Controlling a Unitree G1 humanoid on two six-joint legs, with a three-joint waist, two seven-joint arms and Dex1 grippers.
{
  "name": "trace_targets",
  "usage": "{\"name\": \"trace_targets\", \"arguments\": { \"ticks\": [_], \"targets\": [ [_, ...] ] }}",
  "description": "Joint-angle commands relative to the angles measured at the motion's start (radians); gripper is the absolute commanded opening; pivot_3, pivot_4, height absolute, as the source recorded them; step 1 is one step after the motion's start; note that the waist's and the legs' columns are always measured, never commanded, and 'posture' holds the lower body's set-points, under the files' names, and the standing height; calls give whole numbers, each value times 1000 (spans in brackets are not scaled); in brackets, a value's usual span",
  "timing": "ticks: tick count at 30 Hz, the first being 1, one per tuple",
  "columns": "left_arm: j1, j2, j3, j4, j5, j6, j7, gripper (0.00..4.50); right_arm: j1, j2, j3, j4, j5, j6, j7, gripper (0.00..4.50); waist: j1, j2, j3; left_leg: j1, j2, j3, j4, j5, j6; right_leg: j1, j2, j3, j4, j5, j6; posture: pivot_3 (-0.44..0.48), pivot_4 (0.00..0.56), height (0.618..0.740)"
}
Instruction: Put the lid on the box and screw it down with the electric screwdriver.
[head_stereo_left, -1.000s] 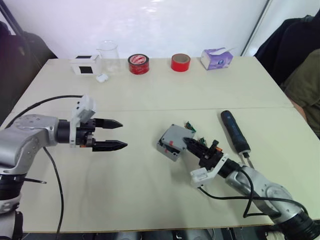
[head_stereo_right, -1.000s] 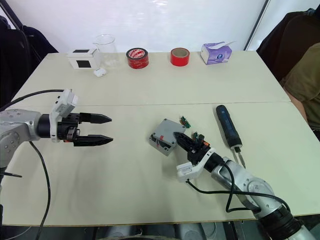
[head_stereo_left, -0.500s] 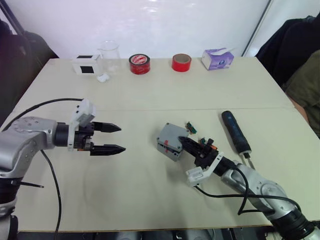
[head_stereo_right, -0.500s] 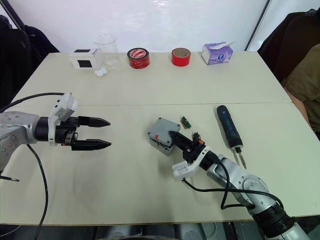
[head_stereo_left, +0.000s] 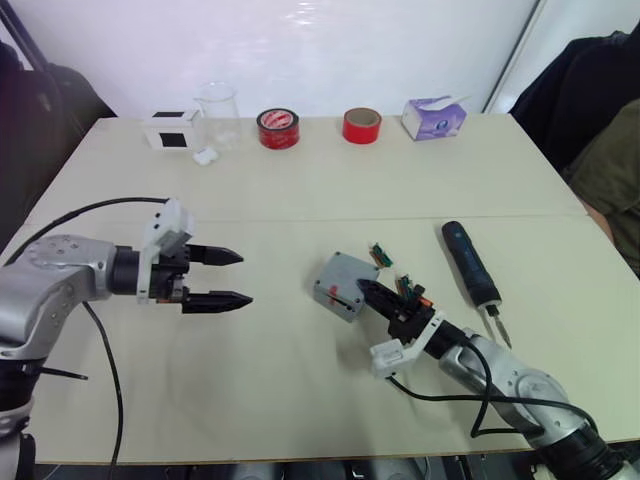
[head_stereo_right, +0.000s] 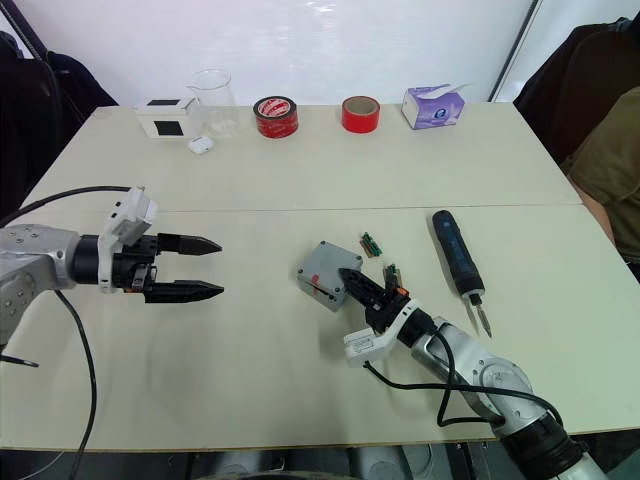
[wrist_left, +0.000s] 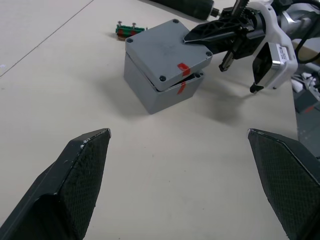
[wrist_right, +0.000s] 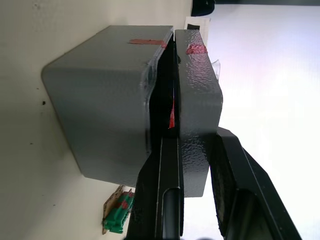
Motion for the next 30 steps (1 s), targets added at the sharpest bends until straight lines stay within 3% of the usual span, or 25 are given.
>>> {"name": "trace_targets", "arguments": {
  "ticks": [1,30],
  "targets": [
    [-2,8,31,-25,-3,-15,9,4491,3,14,-9,-29,-17,20,6,227,0,0,0,0,0,0,0,0,0,0,0,0,0,0,0,0,150,740],
    [6,3,32,-33,-7,-15,34,4491,24,60,-7,-62,-34,66,82,227,-1,0,0,2,-1,0,8,1,0,1,1,0,11,-1,-1,0,150,740]
  ]
}}
